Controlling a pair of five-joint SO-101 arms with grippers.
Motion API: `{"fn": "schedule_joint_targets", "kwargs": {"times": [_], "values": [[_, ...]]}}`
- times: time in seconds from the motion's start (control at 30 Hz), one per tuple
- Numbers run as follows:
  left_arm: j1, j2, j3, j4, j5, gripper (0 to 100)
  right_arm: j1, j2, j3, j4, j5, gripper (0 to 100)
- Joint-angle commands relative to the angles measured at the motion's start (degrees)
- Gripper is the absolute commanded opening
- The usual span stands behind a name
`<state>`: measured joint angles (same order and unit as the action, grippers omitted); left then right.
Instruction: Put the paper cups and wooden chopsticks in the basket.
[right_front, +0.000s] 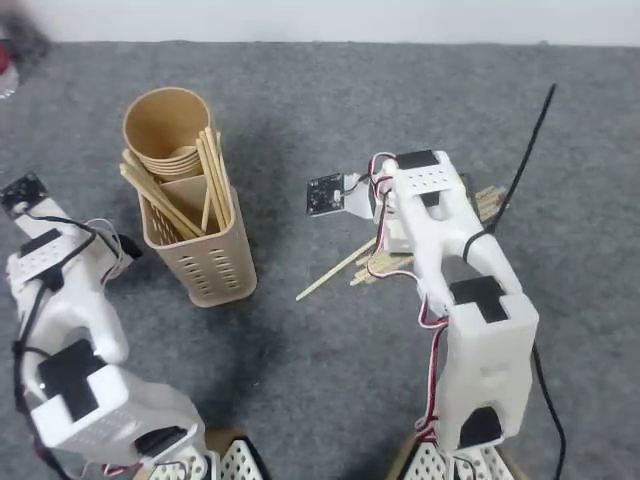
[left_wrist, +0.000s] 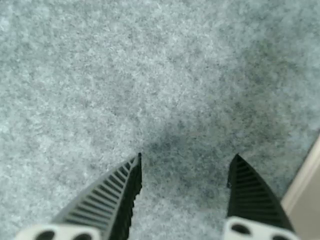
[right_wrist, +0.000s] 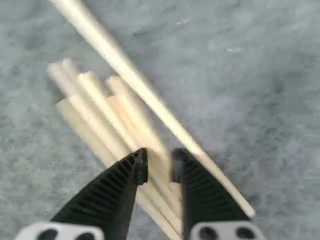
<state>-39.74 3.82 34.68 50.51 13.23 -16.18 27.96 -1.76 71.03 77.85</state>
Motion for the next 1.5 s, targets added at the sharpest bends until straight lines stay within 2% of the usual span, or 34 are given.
{"fn": "schedule_joint_targets", "kwargs": {"times": [0.0, 0.1, 0.27, 0.47, 0.6, 0.83, 1.07, 1.3, 1.47], "values": [[0.0, -1.85, -0.66, -0.09, -0.35, 26, 1.01, -0.04, -0.26, 5.58, 4.4, 4.3], [0.0, -1.85, -0.66, -0.09, -0.35, 26, 1.01, -0.22, -0.26, 9.8, 7.38, 4.3], [0.0, -1.85, -0.66, 0.0, -0.35, 26, 1.19, -2.51, -0.35, 11.74, 7.47, 5.9], [0.0, -1.85, -0.66, 0.0, -0.35, 26, 1.71, -6.81, 0.35, 13.67, 7.56, 18.5], [0.0, -1.85, -0.66, 0.0, -0.35, 26, 1.71, -5.49, 1.85, 12.44, 7.74, 16.9], [0.0, -1.85, -0.66, 0.0, -0.35, 26, 2.59, -1.98, 5.8, 4.0, 7.47, 15.9], [0.0, -1.85, -0.75, 0.0, -0.35, 26, 2.95, -1.89, 5.8, 3.82, 7.47, 0.6], [0.0, -1.85, -0.75, -0.09, -0.35, 26, 2.95, -2.51, 5.8, 4.09, 7.47, 0.6], [0.0, -1.85, -0.75, -0.09, -0.35, 26, 2.86, -13.67, 5.8, 6.9, 7.47, 0.6]]}}
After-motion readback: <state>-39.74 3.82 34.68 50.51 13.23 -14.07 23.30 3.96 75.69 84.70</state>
